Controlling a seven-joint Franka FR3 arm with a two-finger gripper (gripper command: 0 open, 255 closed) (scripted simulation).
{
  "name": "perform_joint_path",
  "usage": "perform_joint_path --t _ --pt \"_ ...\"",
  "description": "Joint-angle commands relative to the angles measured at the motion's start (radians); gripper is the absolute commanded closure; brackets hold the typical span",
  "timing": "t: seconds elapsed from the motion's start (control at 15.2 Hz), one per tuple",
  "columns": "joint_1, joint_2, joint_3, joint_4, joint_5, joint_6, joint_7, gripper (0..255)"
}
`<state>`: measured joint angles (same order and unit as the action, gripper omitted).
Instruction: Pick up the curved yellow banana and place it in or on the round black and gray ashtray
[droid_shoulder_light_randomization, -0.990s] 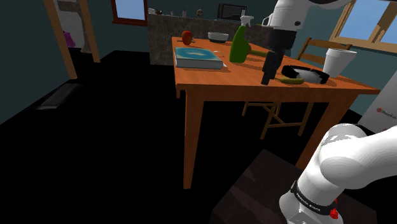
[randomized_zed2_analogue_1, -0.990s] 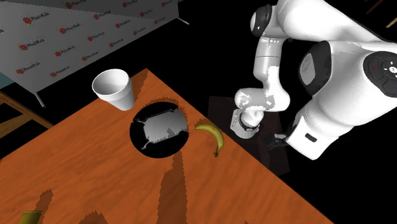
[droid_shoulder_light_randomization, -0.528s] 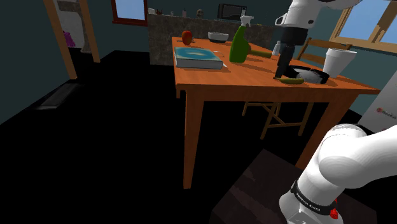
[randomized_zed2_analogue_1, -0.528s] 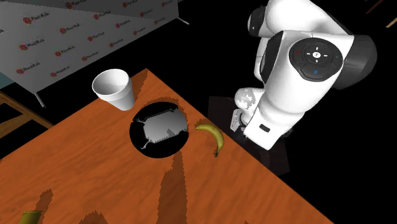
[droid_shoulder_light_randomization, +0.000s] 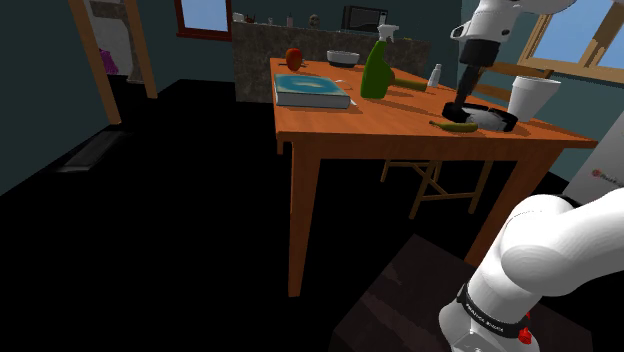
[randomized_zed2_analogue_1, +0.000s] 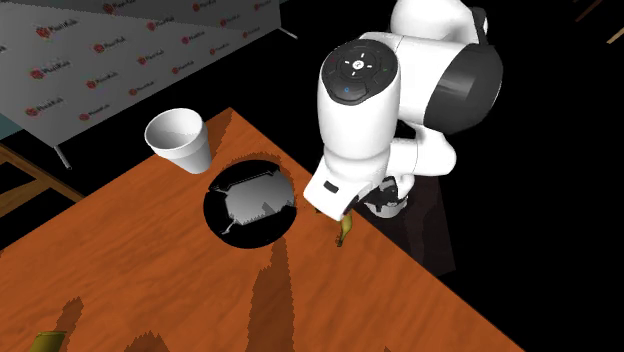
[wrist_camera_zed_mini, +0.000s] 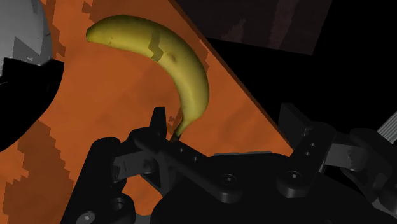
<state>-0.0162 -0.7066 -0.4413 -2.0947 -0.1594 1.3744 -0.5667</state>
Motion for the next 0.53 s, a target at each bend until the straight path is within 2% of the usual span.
perform_joint_path --t 0.0,0.46 --pt "0.004 0.031 -0.054 0.036 -0.012 -0.004 -0.058 0" --pt "-0.01 -0.01 -0.055 -0.088 -0.027 0.078 -0.047 0"
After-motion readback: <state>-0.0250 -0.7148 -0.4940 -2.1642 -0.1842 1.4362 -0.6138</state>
